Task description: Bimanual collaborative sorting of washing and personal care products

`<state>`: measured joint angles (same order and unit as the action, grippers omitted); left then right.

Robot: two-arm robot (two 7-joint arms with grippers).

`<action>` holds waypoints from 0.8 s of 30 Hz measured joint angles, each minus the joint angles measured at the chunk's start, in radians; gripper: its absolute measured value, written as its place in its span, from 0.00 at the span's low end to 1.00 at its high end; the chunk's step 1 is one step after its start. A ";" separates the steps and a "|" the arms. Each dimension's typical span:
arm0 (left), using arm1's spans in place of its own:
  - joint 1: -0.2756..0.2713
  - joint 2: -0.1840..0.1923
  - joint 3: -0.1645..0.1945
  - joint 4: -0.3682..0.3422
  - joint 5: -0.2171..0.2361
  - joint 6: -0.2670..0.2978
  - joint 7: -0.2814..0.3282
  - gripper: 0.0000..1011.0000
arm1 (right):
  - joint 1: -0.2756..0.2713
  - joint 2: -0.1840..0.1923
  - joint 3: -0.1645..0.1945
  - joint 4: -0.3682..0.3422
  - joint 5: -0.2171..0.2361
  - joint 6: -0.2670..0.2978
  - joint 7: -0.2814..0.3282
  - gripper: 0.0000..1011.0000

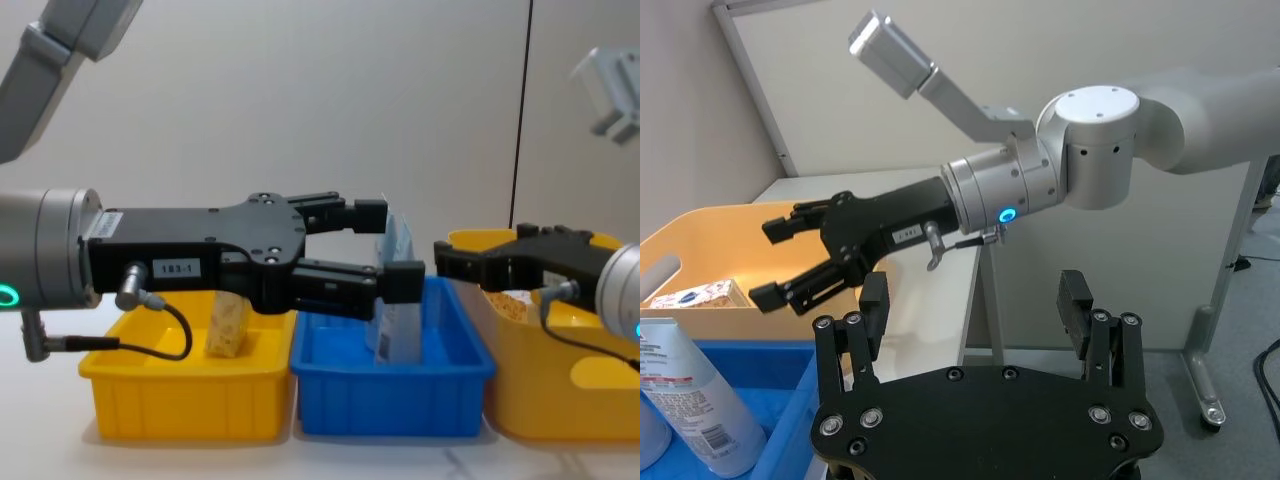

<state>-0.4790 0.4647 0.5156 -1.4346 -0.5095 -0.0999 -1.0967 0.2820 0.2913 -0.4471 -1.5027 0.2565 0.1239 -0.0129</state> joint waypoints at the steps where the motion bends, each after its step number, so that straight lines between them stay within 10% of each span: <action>1: 0.000 0.000 0.000 0.000 0.000 0.000 0.000 0.99 | 0.003 -0.005 -0.004 0.010 -0.005 -0.004 0.000 0.99; 24: 0.000 0.000 0.000 0.000 0.000 0.000 0.000 0.99 | 0.110 -0.093 -0.049 0.221 -0.080 -0.093 0.014 0.99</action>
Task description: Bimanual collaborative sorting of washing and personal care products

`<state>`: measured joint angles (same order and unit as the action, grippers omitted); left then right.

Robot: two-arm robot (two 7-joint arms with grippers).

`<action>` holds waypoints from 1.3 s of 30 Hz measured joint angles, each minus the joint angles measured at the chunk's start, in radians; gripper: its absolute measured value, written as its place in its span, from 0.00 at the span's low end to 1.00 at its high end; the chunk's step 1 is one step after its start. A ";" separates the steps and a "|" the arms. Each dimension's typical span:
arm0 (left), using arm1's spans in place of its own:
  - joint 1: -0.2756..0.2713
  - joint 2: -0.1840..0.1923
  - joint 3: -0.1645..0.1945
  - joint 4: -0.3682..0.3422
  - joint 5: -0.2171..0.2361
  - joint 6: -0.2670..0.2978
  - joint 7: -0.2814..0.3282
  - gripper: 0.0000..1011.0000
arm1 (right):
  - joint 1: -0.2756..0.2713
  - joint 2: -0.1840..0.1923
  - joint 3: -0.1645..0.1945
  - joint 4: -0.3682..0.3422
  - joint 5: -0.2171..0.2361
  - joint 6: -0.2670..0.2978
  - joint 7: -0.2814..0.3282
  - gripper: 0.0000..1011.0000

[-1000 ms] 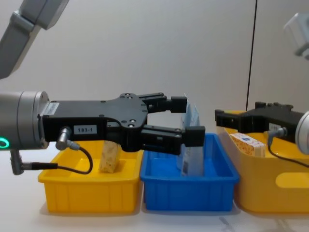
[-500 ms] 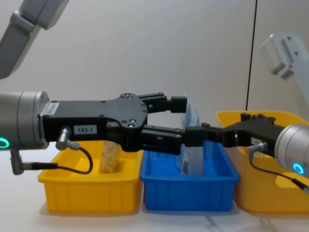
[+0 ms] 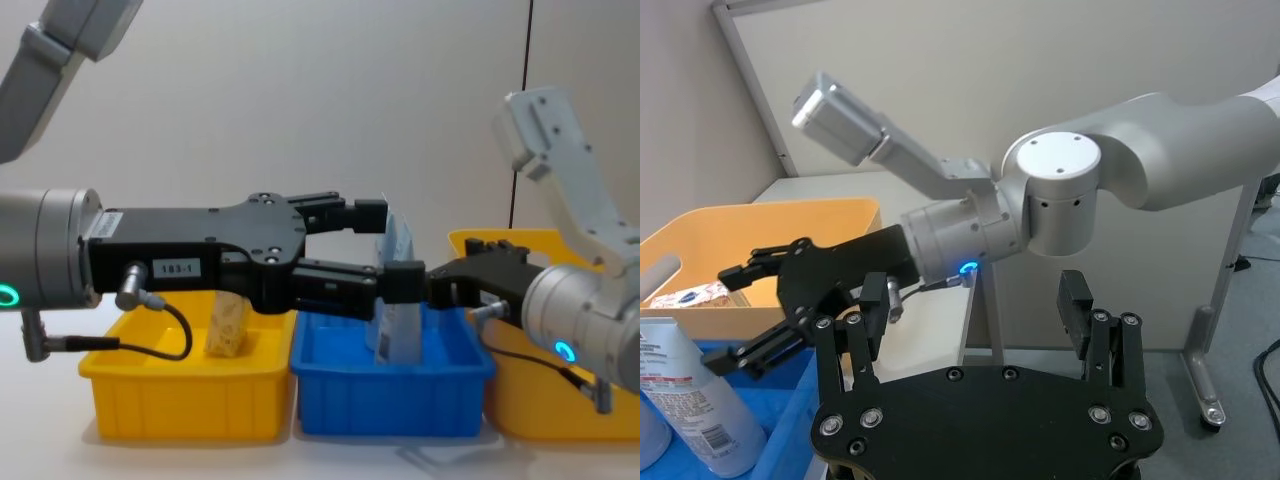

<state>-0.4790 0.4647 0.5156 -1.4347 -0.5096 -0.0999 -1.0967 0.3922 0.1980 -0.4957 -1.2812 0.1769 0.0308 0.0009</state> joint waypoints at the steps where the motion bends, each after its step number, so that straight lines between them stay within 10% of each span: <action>1: 0.000 0.000 0.000 0.000 0.000 0.000 0.000 0.99 | 0.009 -0.006 -0.002 0.017 -0.005 -0.007 0.002 0.99; 30: 0.000 0.000 0.000 0.000 0.000 0.000 0.000 0.99 | 0.170 -0.126 -0.007 0.314 -0.061 -0.086 -0.007 0.99; 39: 0.000 0.000 0.000 0.000 0.000 0.000 0.000 0.99 | 0.203 -0.152 -0.003 0.376 -0.071 -0.102 -0.009 0.79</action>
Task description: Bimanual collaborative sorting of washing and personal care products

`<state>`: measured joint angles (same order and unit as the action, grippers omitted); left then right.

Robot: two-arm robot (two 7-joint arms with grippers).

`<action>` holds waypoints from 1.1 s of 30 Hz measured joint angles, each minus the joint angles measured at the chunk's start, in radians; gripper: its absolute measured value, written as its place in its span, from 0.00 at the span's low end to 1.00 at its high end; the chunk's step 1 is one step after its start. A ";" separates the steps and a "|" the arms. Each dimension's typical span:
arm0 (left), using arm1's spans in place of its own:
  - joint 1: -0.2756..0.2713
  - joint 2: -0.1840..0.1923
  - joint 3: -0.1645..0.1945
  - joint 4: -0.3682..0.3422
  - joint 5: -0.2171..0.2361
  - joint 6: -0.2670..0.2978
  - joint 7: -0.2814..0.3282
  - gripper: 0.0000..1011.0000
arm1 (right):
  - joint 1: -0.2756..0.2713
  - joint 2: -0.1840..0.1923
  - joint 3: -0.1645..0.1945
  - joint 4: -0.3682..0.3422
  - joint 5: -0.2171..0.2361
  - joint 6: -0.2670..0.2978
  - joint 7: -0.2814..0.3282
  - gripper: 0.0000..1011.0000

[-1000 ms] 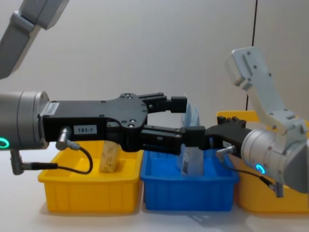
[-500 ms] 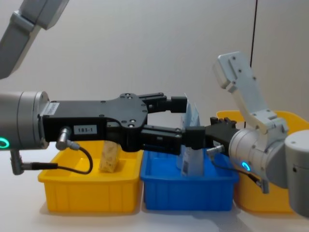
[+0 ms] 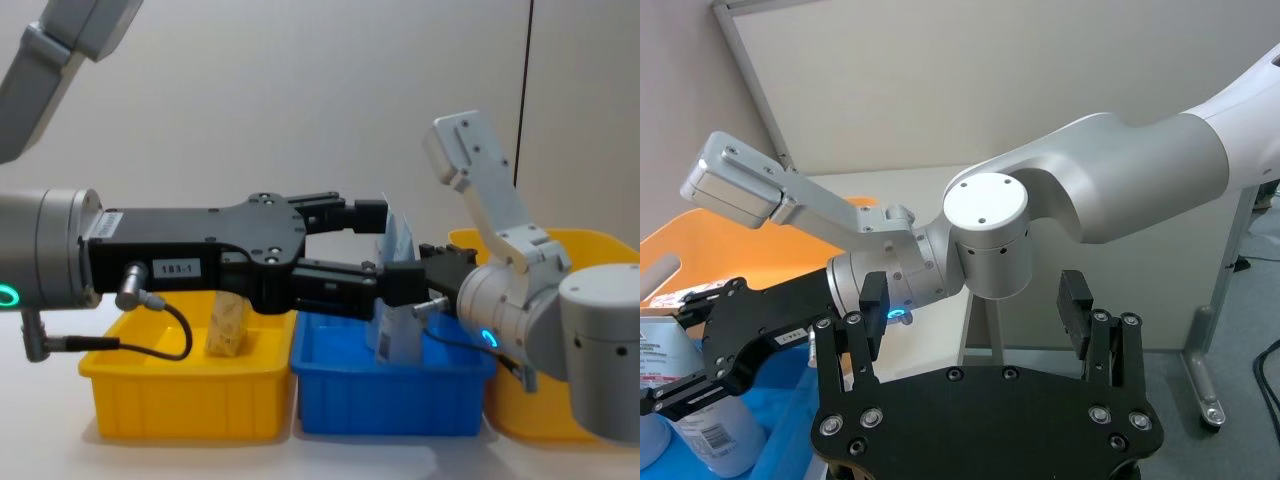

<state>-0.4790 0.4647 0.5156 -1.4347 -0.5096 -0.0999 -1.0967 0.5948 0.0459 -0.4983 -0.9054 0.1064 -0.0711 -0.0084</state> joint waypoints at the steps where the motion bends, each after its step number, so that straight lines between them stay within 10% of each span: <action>1: 0.000 0.000 0.000 0.000 0.000 0.000 0.000 0.99 | 0.002 -0.001 0.000 0.003 0.000 -0.001 0.001 0.77; 22: 0.000 0.000 0.000 0.000 0.000 0.000 0.000 0.99 | 0.011 -0.017 0.028 0.008 0.006 0.011 0.029 0.12; 33: 0.000 0.000 0.000 0.000 0.000 0.000 0.000 0.99 | -0.016 -0.006 0.047 -0.056 0.012 0.032 0.032 0.06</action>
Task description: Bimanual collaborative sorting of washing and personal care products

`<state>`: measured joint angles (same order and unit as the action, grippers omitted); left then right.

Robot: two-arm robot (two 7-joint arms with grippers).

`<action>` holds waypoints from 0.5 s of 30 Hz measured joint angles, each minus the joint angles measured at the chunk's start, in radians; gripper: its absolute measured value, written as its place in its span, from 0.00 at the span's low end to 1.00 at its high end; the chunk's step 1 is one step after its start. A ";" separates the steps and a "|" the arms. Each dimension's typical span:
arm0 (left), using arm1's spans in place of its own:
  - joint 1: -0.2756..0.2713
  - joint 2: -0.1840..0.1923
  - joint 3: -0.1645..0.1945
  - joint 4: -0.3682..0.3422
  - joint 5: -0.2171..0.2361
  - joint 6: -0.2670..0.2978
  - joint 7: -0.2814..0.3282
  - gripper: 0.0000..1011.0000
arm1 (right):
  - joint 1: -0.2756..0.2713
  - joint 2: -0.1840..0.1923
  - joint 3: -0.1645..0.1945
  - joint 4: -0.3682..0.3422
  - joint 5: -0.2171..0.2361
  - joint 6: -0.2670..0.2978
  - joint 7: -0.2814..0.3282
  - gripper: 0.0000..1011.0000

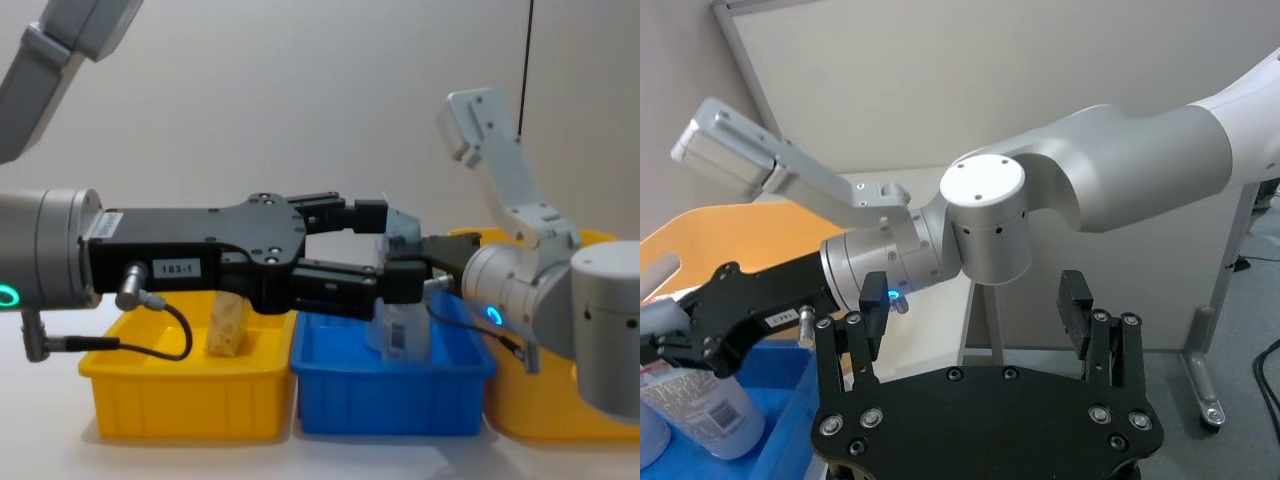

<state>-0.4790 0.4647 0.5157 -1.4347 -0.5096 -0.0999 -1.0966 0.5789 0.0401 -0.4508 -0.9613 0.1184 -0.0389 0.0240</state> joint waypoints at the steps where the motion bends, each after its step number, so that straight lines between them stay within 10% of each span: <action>1: 0.000 0.000 0.000 0.000 0.000 0.000 0.000 0.99 | -0.003 0.001 0.002 -0.008 0.001 0.002 0.001 0.06; 15: 0.000 0.000 0.000 0.000 0.000 0.000 0.000 0.99 | -0.045 0.021 0.047 -0.162 0.050 0.028 0.048 0.05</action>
<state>-0.4790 0.4647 0.5157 -1.4347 -0.5095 -0.1000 -1.0966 0.5340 0.0607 -0.4040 -1.1235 0.1686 -0.0111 0.0723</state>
